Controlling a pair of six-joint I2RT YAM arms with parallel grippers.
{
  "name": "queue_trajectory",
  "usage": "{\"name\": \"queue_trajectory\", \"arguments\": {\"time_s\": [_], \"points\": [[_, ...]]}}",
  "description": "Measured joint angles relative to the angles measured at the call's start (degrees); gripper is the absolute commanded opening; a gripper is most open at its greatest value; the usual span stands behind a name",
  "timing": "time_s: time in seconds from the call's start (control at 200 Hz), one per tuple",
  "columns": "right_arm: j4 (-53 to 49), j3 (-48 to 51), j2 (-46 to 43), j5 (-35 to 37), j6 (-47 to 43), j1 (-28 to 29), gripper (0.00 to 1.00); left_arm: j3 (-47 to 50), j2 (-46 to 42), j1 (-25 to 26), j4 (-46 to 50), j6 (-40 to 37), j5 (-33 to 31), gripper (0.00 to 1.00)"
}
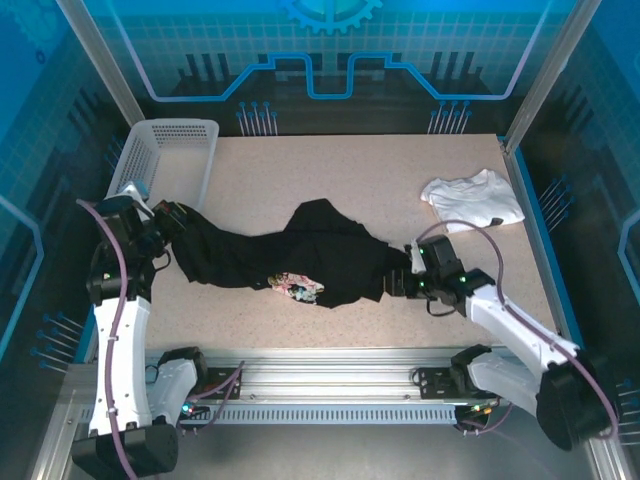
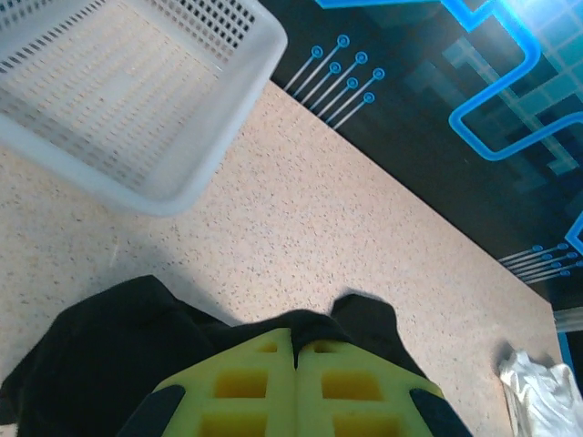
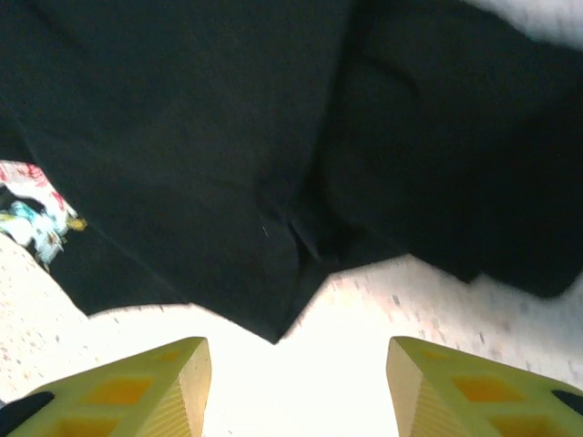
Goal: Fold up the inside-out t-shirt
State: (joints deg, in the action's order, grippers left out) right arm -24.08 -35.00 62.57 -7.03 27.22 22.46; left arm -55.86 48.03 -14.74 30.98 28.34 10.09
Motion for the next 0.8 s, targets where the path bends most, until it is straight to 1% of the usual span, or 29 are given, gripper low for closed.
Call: {"name": "queue_trajectory", "arguments": {"time_s": [0.095,0.24,0.31,0.515,0.8], "points": [[3.58,-5.60,7.58,-0.63,-1.20,-0.50,0.53,0.07,-0.07,0.00,-0.85,0.00,1.79,0.00],[7.50,-7.28,13.42,-2.40,-2.16,-3.30,0.45,0.22,-0.07,0.00,-2.05,-0.17,3.67,0.00],[7.80,-7.26,15.10,-2.84,-2.43,-3.54,0.43,0.22,-0.02,0.00,-2.64,-0.20,4.24,0.00],[9.46,-6.60,16.90,-5.07,-2.86,-2.14,0.43,0.87,0.70,0.00,-4.13,-0.15,5.49,0.00],[10.08,-6.86,22.21,-4.81,-4.15,-2.10,0.43,1.46,1.31,0.00,-4.35,-0.15,6.34,0.00]]}}
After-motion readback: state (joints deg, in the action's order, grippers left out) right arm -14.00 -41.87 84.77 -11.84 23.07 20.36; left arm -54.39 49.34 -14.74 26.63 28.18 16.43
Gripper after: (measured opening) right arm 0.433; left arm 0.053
